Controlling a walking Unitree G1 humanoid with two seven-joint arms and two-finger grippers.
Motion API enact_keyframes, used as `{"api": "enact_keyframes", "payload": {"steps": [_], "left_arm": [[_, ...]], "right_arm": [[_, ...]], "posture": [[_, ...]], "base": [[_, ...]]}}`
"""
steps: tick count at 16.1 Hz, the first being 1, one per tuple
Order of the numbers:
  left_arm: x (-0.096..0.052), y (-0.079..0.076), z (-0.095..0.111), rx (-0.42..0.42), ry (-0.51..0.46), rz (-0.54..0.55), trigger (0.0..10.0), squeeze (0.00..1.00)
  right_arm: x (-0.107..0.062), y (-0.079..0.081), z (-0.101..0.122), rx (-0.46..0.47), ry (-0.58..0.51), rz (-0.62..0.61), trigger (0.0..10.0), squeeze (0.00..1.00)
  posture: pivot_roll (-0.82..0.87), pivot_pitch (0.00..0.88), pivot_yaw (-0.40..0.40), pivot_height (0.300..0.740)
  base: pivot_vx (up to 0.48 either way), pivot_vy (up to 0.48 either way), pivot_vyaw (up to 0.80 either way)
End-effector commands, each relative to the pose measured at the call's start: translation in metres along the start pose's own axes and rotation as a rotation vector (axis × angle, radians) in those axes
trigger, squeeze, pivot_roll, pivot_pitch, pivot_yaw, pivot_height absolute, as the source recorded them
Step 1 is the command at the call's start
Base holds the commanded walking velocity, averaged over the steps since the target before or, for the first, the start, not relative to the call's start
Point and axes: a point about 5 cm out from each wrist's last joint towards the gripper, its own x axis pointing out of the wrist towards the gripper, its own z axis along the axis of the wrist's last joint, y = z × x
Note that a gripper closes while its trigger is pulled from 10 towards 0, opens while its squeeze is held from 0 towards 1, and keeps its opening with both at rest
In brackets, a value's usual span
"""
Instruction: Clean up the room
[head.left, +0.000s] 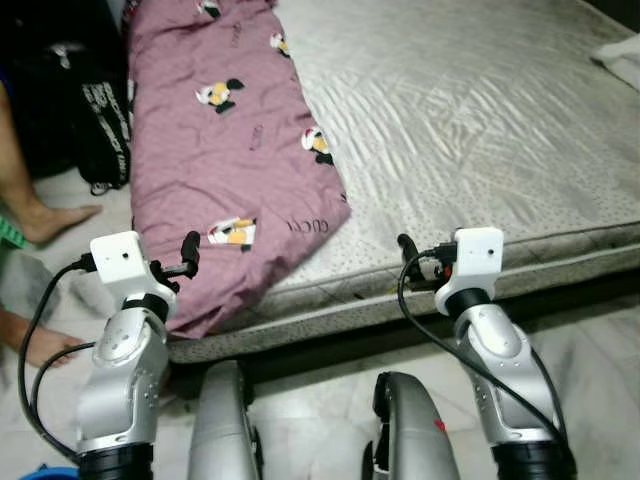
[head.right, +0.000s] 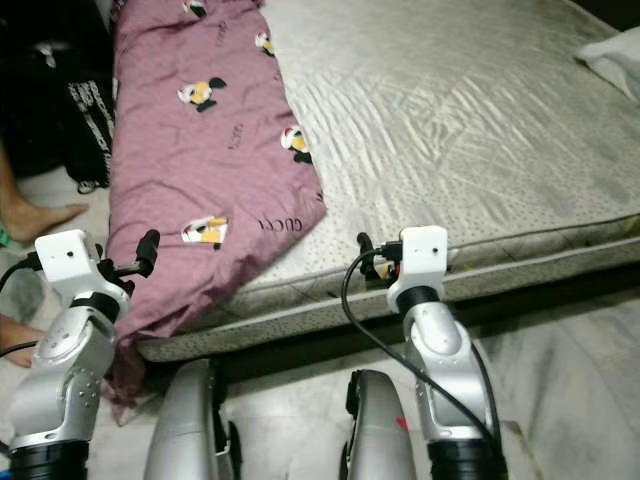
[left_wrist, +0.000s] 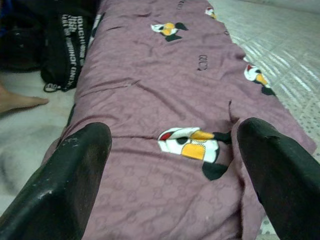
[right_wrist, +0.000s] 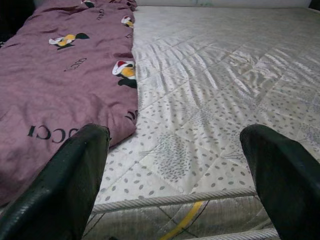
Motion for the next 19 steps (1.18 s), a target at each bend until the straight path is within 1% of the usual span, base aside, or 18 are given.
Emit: {"api": "enact_keyframes", "payload": {"steps": [1, 7, 8, 9, 10, 12, 13, 14, 17, 19], "left_arm": [[0.000, -0.001, 0.003, 0.005, -0.014, -0.004, 10.0, 0.00], [0.001, -0.004, 0.002, -0.004, -0.009, -0.023, 10.0, 0.00], [0.000, -0.006, 0.003, -0.030, -0.019, -0.037, 10.0, 0.00], [0.002, -0.007, 0.003, -0.022, -0.010, -0.041, 10.0, 0.00], [0.005, -0.008, -0.002, -0.025, 0.024, -0.035, 10.0, 0.00], [0.008, -0.007, -0.006, -0.040, 0.050, -0.012, 10.0, 0.00], [0.010, -0.005, -0.010, -0.033, 0.073, 0.000, 10.0, 0.00], [0.016, -0.002, -0.022, -0.042, 0.139, 0.031, 10.0, 0.00], [0.031, 0.007, -0.035, -0.047, 0.209, 0.067, 10.0, 0.00], [0.042, 0.010, -0.038, -0.044, 0.225, 0.084, 10.0, 0.00]], "right_arm": [[0.001, -0.001, 0.002, 0.005, -0.002, 0.000, 10.0, 0.00], [0.001, -0.003, 0.002, 0.005, -0.001, -0.015, 10.0, 0.00], [0.000, -0.006, 0.001, 0.005, 0.002, -0.027, 10.0, 0.00], [0.001, -0.007, 0.001, 0.001, 0.004, -0.028, 10.0, 0.00], [0.001, -0.007, 0.002, -0.002, 0.002, -0.032, 10.0, 0.00], [0.001, -0.008, 0.003, -0.005, -0.001, -0.035, 10.0, 0.00], [0.001, -0.008, 0.003, -0.007, 0.003, -0.037, 10.0, 0.00], [0.000, -0.008, 0.004, 0.000, -0.004, -0.029, 10.0, 0.00], [-0.007, -0.010, 0.005, -0.012, 0.004, -0.035, 10.0, 0.00], [-0.012, -0.017, 0.004, -0.028, 0.015, -0.052, 10.0, 0.00]], "posture": [[-0.09, 0.120, -0.001, 0.581], [-0.08, 0.117, -0.001, 0.581], [-0.09, 0.119, 0.001, 0.581], [-0.09, 0.135, 0.004, 0.581], [-0.09, 0.136, 0.007, 0.581], [-0.10, 0.143, 0.013, 0.581], [-0.10, 0.143, 0.013, 0.581], [-0.10, 0.150, 0.012, 0.566], [-0.13, 0.173, 0.012, 0.531], [-0.15, 0.182, 0.019, 0.531]], "base": [[0.277, 0.000, 0.00], [0.294, 0.000, 0.00], [0.255, 0.000, 0.00], [0.000, 0.000, 0.00], [0.000, 0.000, 0.00], [0.000, 0.000, 0.00], [0.000, 0.000, 0.00], [0.000, 0.000, 0.00], [0.000, 0.000, 0.00], [0.000, 0.000, 0.00]]}}
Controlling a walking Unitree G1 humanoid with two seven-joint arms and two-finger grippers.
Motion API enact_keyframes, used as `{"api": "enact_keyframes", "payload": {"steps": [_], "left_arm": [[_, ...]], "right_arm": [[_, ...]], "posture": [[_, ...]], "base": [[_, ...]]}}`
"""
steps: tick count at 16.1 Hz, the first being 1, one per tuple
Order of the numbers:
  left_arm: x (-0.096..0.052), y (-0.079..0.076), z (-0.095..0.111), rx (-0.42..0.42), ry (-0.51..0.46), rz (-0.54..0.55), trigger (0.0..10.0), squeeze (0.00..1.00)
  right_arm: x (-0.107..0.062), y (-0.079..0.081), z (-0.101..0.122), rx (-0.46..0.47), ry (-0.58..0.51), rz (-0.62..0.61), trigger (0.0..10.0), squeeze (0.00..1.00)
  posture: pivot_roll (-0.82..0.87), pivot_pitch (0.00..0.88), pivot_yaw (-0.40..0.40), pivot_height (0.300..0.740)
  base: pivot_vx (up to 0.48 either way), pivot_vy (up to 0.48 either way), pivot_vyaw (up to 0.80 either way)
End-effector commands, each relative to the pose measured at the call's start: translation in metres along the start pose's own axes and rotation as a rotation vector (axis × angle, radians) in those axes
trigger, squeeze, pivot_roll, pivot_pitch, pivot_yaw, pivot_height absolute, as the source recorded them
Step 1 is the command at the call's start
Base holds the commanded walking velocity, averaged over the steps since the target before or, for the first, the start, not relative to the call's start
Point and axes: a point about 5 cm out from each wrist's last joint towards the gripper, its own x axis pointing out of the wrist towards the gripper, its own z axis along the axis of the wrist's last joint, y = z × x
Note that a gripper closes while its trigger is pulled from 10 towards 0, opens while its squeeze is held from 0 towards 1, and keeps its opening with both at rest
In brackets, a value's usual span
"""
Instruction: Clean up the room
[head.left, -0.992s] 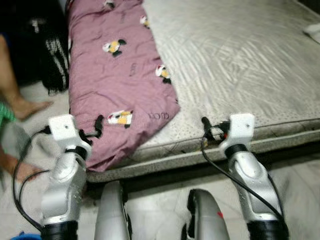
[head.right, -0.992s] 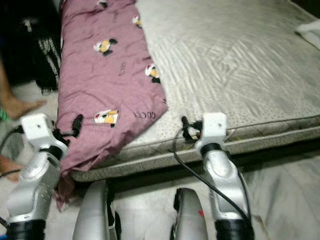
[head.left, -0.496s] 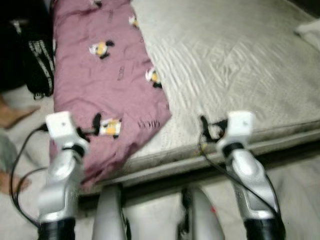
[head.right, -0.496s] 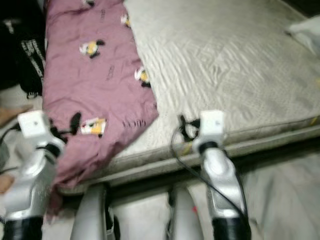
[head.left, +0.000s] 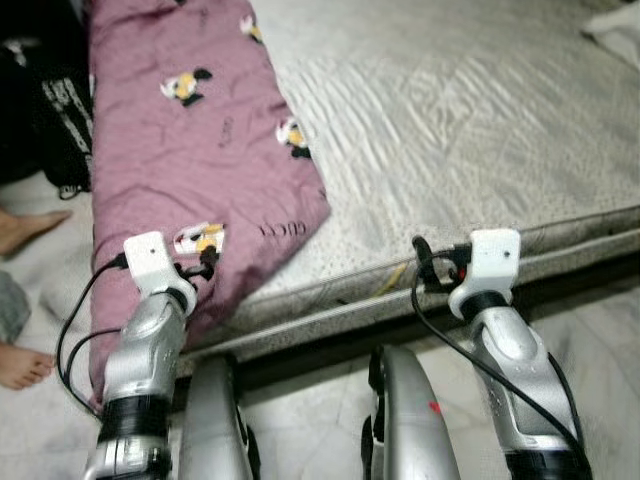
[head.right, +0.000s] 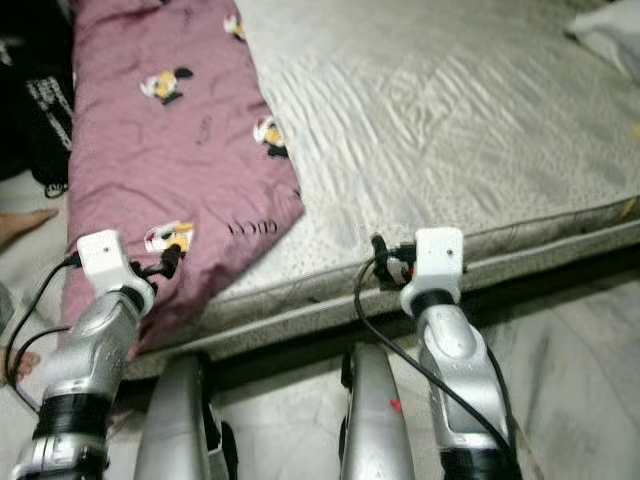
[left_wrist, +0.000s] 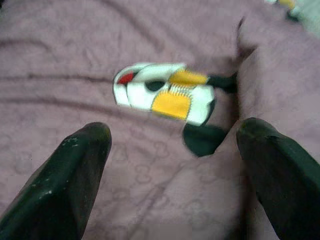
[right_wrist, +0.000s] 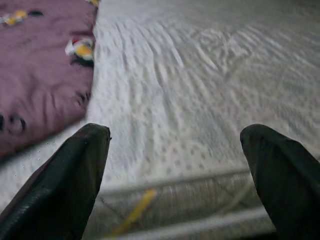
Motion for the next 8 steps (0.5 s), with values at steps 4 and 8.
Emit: {"api": "enact_keyframes", "payload": {"steps": [4, 8], "left_arm": [[0.019, -0.013, -0.010, 0.053, 0.088, -0.017, 10.0, 0.00], [0.014, -0.063, -0.040, 0.421, 0.168, -0.337, 10.0, 0.00]], "right_arm": [[-0.008, -0.008, 0.003, -0.016, 0.005, -0.027, 10.0, 0.00], [-0.009, -0.010, 0.004, -0.028, 0.013, -0.026, 10.0, 0.00]], "posture": [[-0.18, 0.183, 0.020, 0.531], [-0.18, 0.170, 0.011, 0.531]], "base": [[0.000, 0.000, 0.00], [0.000, 0.000, 0.00]]}}
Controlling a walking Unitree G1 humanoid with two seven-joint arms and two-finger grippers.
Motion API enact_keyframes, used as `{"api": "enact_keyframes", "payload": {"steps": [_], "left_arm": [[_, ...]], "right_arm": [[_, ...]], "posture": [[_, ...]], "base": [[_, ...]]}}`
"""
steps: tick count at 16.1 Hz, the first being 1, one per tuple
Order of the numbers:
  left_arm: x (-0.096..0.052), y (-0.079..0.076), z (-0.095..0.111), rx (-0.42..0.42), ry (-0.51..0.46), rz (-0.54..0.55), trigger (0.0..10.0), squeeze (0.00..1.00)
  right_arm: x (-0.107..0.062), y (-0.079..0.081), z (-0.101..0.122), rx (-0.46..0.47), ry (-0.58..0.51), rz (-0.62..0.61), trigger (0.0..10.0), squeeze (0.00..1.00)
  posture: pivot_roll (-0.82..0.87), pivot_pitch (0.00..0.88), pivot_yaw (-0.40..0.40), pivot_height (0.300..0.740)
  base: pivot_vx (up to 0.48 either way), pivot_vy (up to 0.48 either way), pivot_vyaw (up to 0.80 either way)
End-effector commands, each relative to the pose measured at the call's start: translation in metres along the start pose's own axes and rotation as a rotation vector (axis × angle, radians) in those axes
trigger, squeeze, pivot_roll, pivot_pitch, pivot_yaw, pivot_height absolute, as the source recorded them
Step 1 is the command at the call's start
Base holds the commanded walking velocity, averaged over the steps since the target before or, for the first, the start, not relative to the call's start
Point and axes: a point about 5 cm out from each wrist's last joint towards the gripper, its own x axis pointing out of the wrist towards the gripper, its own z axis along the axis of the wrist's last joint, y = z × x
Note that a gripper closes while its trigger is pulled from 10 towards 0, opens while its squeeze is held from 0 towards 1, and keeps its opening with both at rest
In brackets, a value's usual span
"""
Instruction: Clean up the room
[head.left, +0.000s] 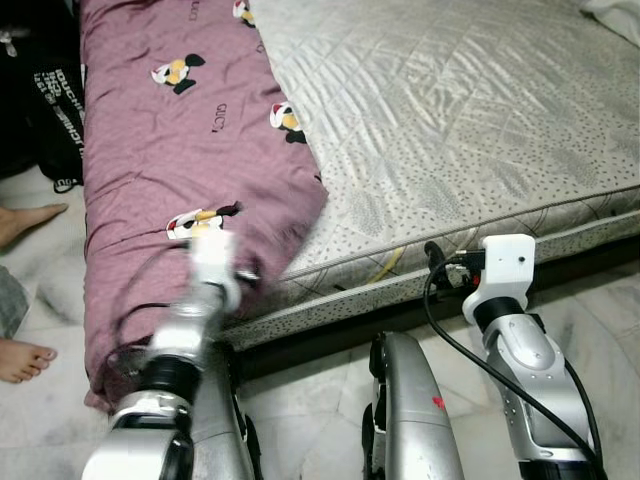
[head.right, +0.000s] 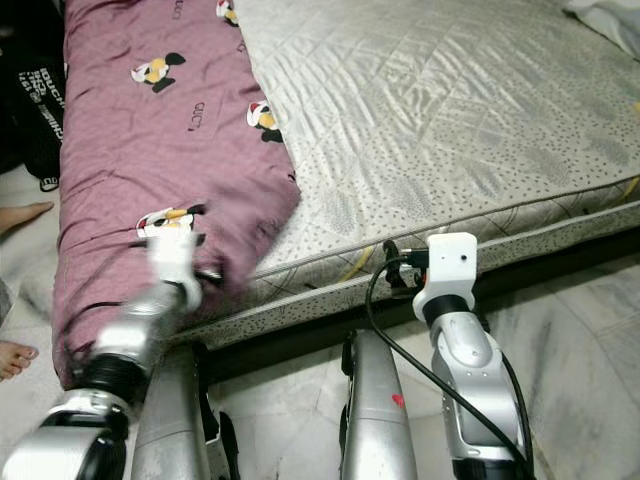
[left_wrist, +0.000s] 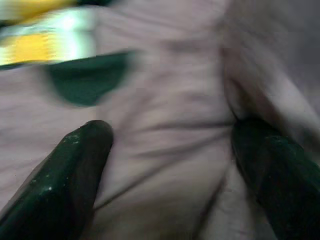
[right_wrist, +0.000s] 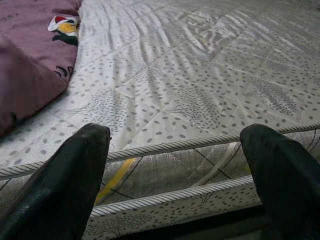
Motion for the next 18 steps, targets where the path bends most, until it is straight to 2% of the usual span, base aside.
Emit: {"api": "enact_keyframes", "payload": {"steps": [1, 2, 4, 5, 6, 7, 8, 9, 10, 12, 13, 14, 15, 16, 18], "left_arm": [[-0.002, -0.016, -0.010, 0.079, 0.027, -0.099, 10.0, 0.00], [-0.004, -0.030, -0.017, 0.130, 0.037, -0.184, 10.0, 0.00], [-0.011, -0.054, -0.026, 0.288, 0.012, -0.358, 10.0, 0.00], [-0.014, -0.059, -0.029, 0.335, 0.001, -0.397, 10.0, 0.00], [-0.020, -0.067, -0.029, 0.401, -0.059, -0.436, 10.0, 0.00], [-0.022, -0.068, -0.026, 0.410, -0.095, -0.428, 10.0, 0.00], [-0.024, -0.067, -0.011, 0.412, -0.204, -0.372, 10.0, 0.00], [-0.025, -0.065, -0.005, 0.411, -0.244, -0.350, 10.0, 0.00], [-0.028, -0.058, 0.016, 0.389, -0.366, -0.257, 10.0, 0.00], [-0.030, -0.047, 0.041, 0.325, -0.482, -0.151, 10.0, 0.00], [-0.031, -0.038, 0.059, 0.254, -0.545, -0.075, 10.0, 0.00], [-0.035, -0.023, 0.082, 0.149, -0.628, 0.026, 10.0, 0.00], [-0.034, -0.013, 0.091, 0.102, -0.637, 0.076, 10.0, 0.00], [-0.029, 0.000, 0.095, 0.051, -0.607, 0.127, 10.0, 0.00], [-0.015, 0.022, 0.089, -0.077, -0.478, 0.186, 10.0, 0.00]], "right_arm": [[-0.002, -0.001, 0.002, -0.005, 0.000, -0.003, 10.0, 0.00], [-0.002, -0.001, 0.001, -0.007, 0.001, -0.001, 10.0, 0.00], [-0.002, -0.002, 0.001, -0.009, 0.003, 0.000, 10.0, 0.00], [-0.003, -0.002, 0.001, -0.010, 0.004, 0.000, 10.0, 0.00], [-0.004, -0.002, 0.001, -0.012, 0.005, 0.001, 10.0, 0.00], [-0.005, -0.002, 0.000, -0.012, 0.006, 0.001, 10.0, 0.00], [-0.008, -0.003, 0.000, -0.014, 0.008, -0.003, 10.0, 0.00], [-0.008, -0.004, 0.000, -0.014, 0.008, -0.005, 10.0, 0.00], [-0.013, -0.005, 0.000, -0.016, 0.009, -0.013, 10.0, 0.00], [-0.020, -0.008, 0.001, -0.016, 0.007, -0.027, 10.0, 0.00], [-0.026, -0.011, 0.001, -0.023, 0.013, -0.039, 10.0, 0.00], [-0.040, -0.016, 0.000, -0.033, 0.031, -0.054, 10.0, 0.00], [-0.048, -0.020, -0.001, -0.038, 0.046, -0.065, 10.0, 0.00], [-0.057, -0.024, -0.001, -0.043, 0.061, -0.080, 10.0, 0.00], [-0.074, -0.031, 0.003, -0.052, 0.084, -0.107, 10.0, 0.00]], "posture": [[-0.18, 0.166, 0.009, 0.531], [-0.18, 0.162, 0.006, 0.531], [-0.18, 0.160, 0.002, 0.531], [-0.18, 0.160, 0.001, 0.531], [-0.18, 0.161, 0.002, 0.531], [-0.18, 0.161, 0.001, 0.531], [-0.18, 0.167, 0.000, 0.531], [-0.18, 0.168, 0.000, 0.531], [-0.18, 0.180, 0.004, 0.531], [-0.19, 0.195, 0.007, 0.531], [-0.19, 0.197, 0.007, 0.531], [-0.20, 0.217, 0.010, 0.531], [-0.22, 0.229, 0.012, 0.531], [-0.23, 0.239, 0.014, 0.531], [-0.26, 0.268, 0.018, 0.531]], "base": [[0.000, 0.000, 0.00], [0.000, 0.000, 0.00], [0.000, 0.000, 0.00], [0.000, 0.000, 0.00], [0.000, 0.000, 0.00], [0.000, 0.000, 0.00], [0.000, 0.000, 0.00], [0.000, 0.000, 0.00], [0.000, 0.000, 0.00], [0.000, 0.000, 0.00], [0.000, 0.000, 0.00], [0.000, 0.000, 0.00], [0.000, 0.000, 0.00], [0.000, 0.000, 0.00], [0.000, 0.000, 0.00]]}}
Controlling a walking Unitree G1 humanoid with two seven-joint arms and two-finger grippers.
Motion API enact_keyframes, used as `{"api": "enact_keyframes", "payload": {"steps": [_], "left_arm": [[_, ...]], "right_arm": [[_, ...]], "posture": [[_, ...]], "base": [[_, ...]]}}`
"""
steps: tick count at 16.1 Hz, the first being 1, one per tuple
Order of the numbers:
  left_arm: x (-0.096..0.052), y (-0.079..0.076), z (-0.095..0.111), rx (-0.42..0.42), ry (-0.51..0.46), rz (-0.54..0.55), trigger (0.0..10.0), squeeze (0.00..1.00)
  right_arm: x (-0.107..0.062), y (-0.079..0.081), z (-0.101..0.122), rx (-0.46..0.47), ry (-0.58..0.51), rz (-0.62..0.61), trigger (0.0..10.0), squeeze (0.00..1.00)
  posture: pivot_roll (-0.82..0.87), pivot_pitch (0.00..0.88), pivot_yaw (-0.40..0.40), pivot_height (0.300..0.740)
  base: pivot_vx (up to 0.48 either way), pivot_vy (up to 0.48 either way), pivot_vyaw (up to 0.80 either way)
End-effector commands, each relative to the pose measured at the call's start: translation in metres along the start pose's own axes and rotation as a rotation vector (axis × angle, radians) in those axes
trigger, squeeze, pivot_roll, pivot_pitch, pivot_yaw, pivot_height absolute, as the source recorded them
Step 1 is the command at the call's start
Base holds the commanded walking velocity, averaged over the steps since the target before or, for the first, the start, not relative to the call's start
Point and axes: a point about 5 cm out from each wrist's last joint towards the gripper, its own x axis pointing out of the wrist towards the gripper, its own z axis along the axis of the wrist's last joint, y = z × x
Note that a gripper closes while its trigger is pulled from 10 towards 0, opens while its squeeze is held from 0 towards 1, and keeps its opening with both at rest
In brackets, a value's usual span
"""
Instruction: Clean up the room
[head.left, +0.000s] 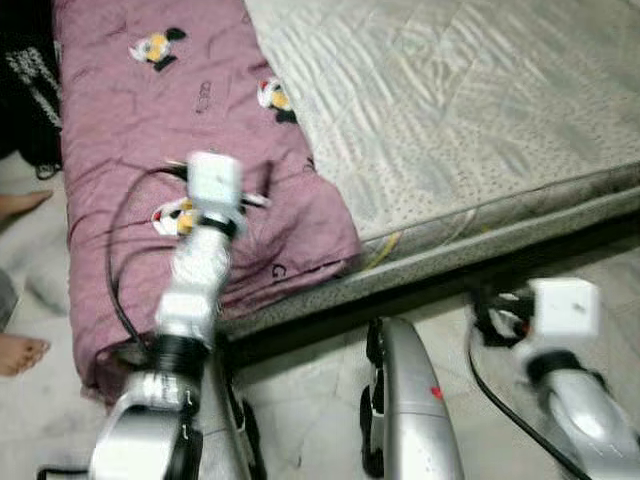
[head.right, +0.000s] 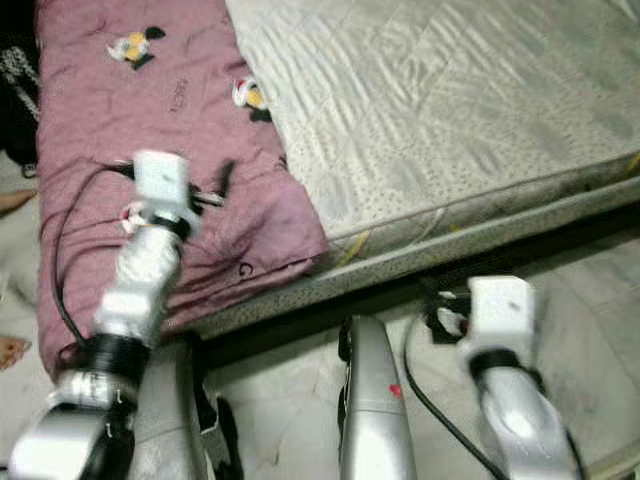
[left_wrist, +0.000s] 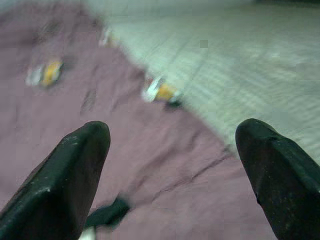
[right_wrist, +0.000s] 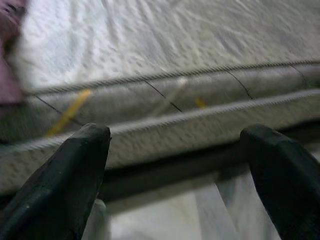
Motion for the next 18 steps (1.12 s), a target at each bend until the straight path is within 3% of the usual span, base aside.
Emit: {"api": "enact_keyframes", "payload": {"steps": [1, 4, 5, 6, 9, 11, 13, 15, 16, 18], "left_arm": [[0.000, 0.011, -0.024, -0.037, 0.147, 0.041, 10.0, 0.00], [0.006, 0.018, -0.044, -0.011, 0.312, 0.028, 10.0, 0.00], [0.007, 0.005, -0.056, 0.030, 0.436, -0.061, 10.0, 0.00], [0.008, -0.003, -0.057, 0.033, 0.452, -0.112, 10.0, 0.00], [0.012, -0.049, -0.053, 0.111, 0.446, -0.293, 10.0, 0.00], [0.008, -0.062, -0.057, 0.168, 0.453, -0.373, 10.0, 0.00], [0.001, -0.076, -0.063, 0.333, 0.393, -0.479, 10.0, 0.00], [-0.005, -0.080, -0.070, 0.377, 0.394, -0.528, 10.0, 0.00], [-0.011, -0.080, -0.075, 0.458, 0.377, -0.557, 10.0, 0.00], [-0.009, -0.076, -0.073, 0.444, 0.342, -0.509, 10.0, 0.00]], "right_arm": [[-0.008, -0.005, 0.005, -0.005, 0.003, -0.007, 10.0, 0.00], [-0.028, -0.014, 0.009, -0.015, 0.033, -0.027, 10.0, 0.00], [-0.037, -0.019, 0.013, -0.017, 0.046, -0.043, 10.0, 0.00], [-0.040, -0.020, 0.014, -0.015, 0.053, -0.048, 10.0, 0.00], [-0.035, -0.014, 0.015, -0.002, 0.049, -0.028, 10.0, 0.00], [-0.031, -0.011, 0.016, 0.006, 0.044, -0.023, 10.0, 0.00], [-0.023, -0.008, 0.018, 0.022, 0.034, -0.009, 10.0, 0.00], [-0.016, -0.005, 0.018, 0.027, 0.027, 0.000, 10.0, 0.00], [-0.009, -0.002, 0.019, 0.037, 0.012, 0.005, 10.0, 0.00], [-0.002, 0.002, 0.021, 0.057, -0.009, 0.014, 10.0, 0.00]], "posture": [[-0.27, 0.277, 0.019, 0.531], [-0.34, 0.318, 0.020, 0.531], [-0.35, 0.327, 0.023, 0.531], [-0.35, 0.328, 0.022, 0.531], [-0.35, 0.321, 0.028, 0.531], [-0.35, 0.310, 0.027, 0.531], [-0.33, 0.289, 0.027, 0.531], [-0.32, 0.271, 0.031, 0.531], [-0.31, 0.259, 0.033, 0.531], [-0.30, 0.235, 0.038, 0.531]], "base": [[0.000, 0.000, 0.00], [0.000, 0.000, 0.00], [0.000, 0.000, 0.00], [0.000, 0.000, 0.00], [0.000, 0.000, 0.00], [0.000, 0.000, 0.00], [0.000, 0.000, 0.00], [0.000, 0.000, 0.00], [0.000, 0.000, 0.00], [0.000, 0.000, 0.00]]}}
